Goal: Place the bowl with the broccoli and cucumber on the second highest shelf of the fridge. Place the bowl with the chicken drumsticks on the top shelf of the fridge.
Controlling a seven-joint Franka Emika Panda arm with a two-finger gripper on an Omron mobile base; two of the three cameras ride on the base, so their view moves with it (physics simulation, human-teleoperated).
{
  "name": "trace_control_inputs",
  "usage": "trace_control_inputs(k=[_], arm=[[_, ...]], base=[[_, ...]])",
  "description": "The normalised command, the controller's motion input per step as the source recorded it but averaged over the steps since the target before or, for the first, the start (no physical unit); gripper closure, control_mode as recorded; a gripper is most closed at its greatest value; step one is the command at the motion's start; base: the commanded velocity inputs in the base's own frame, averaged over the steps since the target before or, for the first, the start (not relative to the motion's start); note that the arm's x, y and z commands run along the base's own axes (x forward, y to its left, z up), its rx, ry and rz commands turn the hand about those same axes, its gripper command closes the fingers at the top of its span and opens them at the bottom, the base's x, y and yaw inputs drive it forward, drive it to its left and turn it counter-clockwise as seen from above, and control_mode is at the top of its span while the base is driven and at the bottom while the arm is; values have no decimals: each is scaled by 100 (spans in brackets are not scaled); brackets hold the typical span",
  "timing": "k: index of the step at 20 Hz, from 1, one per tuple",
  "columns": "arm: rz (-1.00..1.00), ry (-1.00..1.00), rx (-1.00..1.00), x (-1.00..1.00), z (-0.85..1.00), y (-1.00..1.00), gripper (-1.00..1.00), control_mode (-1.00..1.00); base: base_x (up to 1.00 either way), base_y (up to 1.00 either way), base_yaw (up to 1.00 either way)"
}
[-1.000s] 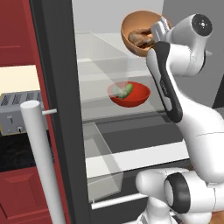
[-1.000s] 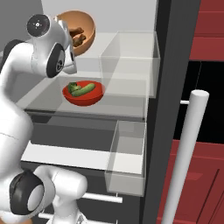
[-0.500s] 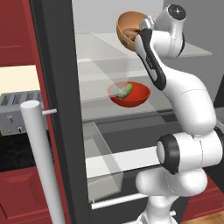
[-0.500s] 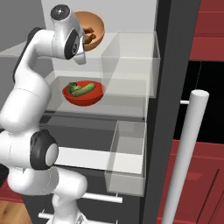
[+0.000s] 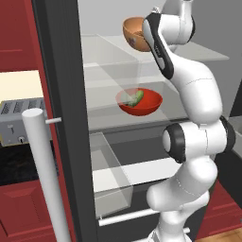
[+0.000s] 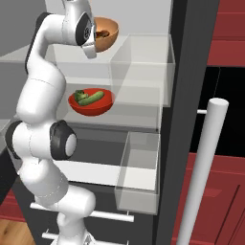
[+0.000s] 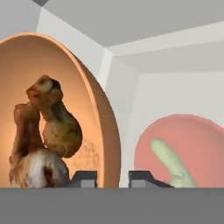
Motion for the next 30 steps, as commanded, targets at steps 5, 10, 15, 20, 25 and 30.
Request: trace_control_inputs(k=[5,10,15,20,25,30], arm=[[0,-29,-5,-100,-11,25,-100,-100],[0,-44,-4,-91,-2,24,-100,-100],[-6,-72,-17,-60,91,43,-100,-100],[-1,-26,0,-61,-2,16,-100,-100],[0,-2,0,8,-1,0,-100,-100],[0,-3,0,15,0,0,-100,-100]], base=[[0,0,0],[0,0,0],[0,0,0],[0,0,0],[0,0,0],[0,0,0]])
